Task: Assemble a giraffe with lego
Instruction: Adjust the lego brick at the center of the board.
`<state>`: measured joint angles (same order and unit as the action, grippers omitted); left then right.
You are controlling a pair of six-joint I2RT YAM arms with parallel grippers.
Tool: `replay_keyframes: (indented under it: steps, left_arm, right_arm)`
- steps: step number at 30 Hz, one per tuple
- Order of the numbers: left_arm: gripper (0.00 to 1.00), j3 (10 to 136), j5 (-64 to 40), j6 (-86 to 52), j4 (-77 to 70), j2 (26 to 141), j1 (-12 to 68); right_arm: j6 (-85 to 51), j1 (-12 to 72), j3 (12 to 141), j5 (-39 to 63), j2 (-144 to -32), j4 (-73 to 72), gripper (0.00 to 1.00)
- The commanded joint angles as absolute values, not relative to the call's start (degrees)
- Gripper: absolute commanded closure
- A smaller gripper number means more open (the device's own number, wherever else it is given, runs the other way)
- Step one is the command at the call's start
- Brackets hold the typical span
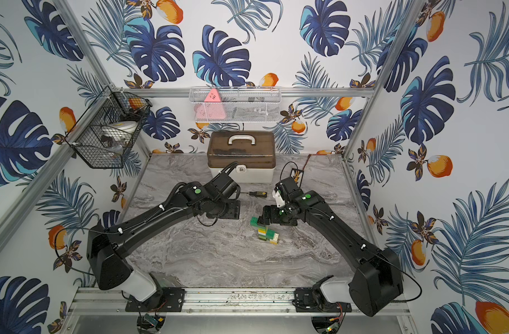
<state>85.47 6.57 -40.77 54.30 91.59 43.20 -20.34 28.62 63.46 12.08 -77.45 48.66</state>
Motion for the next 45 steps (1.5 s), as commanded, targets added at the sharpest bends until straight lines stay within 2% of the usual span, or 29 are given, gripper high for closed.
replay_keyframes:
  steps: [1,13,14,15,16,21,26,33,40,45]
  left_arm:
    - [0.23,85.9,7.2,-40.7,53.9,91.4,43.2]
    - [0.22,83.5,6.9,-39.9,50.5,90.6,43.2]
    - [0.18,82.1,6.7,-39.3,48.5,89.6,43.3]
    - [0.05,80.1,6.5,-38.7,46.3,88.3,43.5]
    - [0.01,78.1,6.1,-37.7,43.6,86.7,43.5]
    - [0.01,66.0,2.3,-32.7,31.7,76.3,43.4]
    - [0.01,63.3,-0.2,-30.0,28.7,74.0,44.2]
    - [0.01,45.5,21.0,-24.5,7.7,70.9,66.9]
    - [0.01,38.0,28.8,-31.9,-13.1,79.2,73.6]
    - [0.01,40.2,34.1,-31.7,-23.4,88.6,75.4]
  right_arm:
    - [-20.0,28.4,63.0,5.8,-78.1,55.9,0.11]
    - [-20.8,27.9,64.8,6.0,-75.6,57.4,0.11]
    - [-21.0,27.8,64.8,6.5,-75.4,56.8,0.1]
    - [-21.2,27.8,64.8,7.2,-75.1,55.9,0.1]
    - [-21.3,27.7,64.8,7.9,-74.7,55.1,0.1]
    - [-21.5,27.6,64.8,9.2,-73.2,52.2,0.09]
    - [-22.4,27.5,64.0,9.9,-70.9,49.3,0.07]
    - [-22.5,27.0,63.8,8.5,-71.3,50.4,0.02]
    - [-24.0,25.2,62.3,10.2,-71.1,52.0,0.01]
    - [-26.1,24.2,57.2,11.1,-64.5,53.7,0.0]
